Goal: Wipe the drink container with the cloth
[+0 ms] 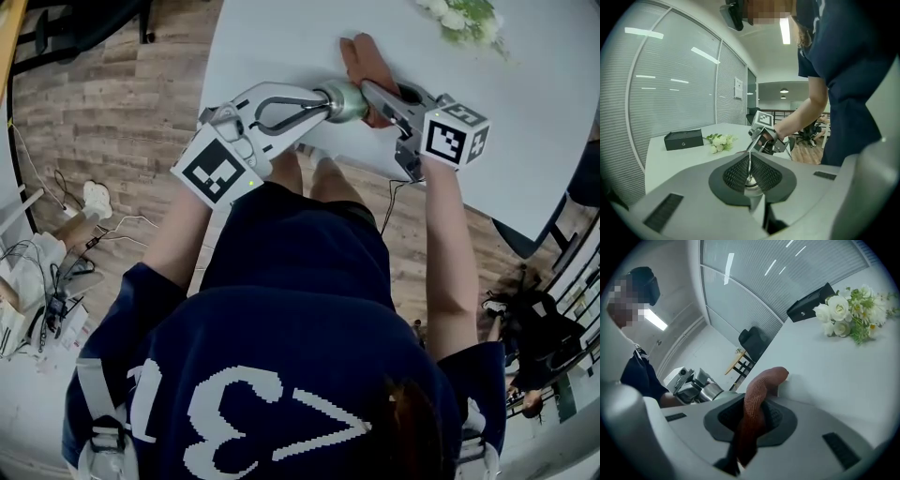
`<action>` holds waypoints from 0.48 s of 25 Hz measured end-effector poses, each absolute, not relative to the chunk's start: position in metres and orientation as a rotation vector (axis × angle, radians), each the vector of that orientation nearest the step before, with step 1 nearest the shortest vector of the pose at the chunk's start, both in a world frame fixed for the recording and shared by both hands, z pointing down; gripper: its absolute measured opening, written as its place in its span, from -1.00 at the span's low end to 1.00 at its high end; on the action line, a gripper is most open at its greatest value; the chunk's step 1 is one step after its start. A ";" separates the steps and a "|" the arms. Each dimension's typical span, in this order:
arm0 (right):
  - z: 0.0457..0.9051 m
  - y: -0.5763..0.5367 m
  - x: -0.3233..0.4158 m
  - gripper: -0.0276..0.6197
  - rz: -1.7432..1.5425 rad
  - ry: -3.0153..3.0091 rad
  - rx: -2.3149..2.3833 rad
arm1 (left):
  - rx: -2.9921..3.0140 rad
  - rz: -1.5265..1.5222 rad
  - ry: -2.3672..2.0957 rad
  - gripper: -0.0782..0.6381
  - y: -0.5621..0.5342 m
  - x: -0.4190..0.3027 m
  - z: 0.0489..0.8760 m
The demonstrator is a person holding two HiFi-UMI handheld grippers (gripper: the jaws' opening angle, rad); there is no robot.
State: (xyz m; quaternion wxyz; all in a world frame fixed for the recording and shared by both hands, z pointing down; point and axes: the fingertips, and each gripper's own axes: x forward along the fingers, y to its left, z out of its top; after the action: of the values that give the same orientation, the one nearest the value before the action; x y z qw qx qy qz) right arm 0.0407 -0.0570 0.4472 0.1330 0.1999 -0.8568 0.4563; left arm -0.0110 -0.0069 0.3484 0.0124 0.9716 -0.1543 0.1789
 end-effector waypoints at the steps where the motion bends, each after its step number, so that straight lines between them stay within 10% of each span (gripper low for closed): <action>1: 0.441 -0.056 0.038 -0.72 1.317 -2.503 0.580 | 3.013 0.553 -0.498 -0.71 -0.008 -0.012 0.349; 12: 0.384 -0.048 0.007 -0.72 1.228 -2.683 0.564 | 2.891 0.554 -0.636 -0.71 -0.018 -0.014 0.352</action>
State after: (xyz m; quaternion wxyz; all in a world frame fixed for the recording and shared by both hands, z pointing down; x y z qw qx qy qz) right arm 0.0067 -0.0479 0.3845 0.0687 0.1874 -0.8909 0.4080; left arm -0.0139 -0.0184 0.3519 0.0647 0.9579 -0.2108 0.1836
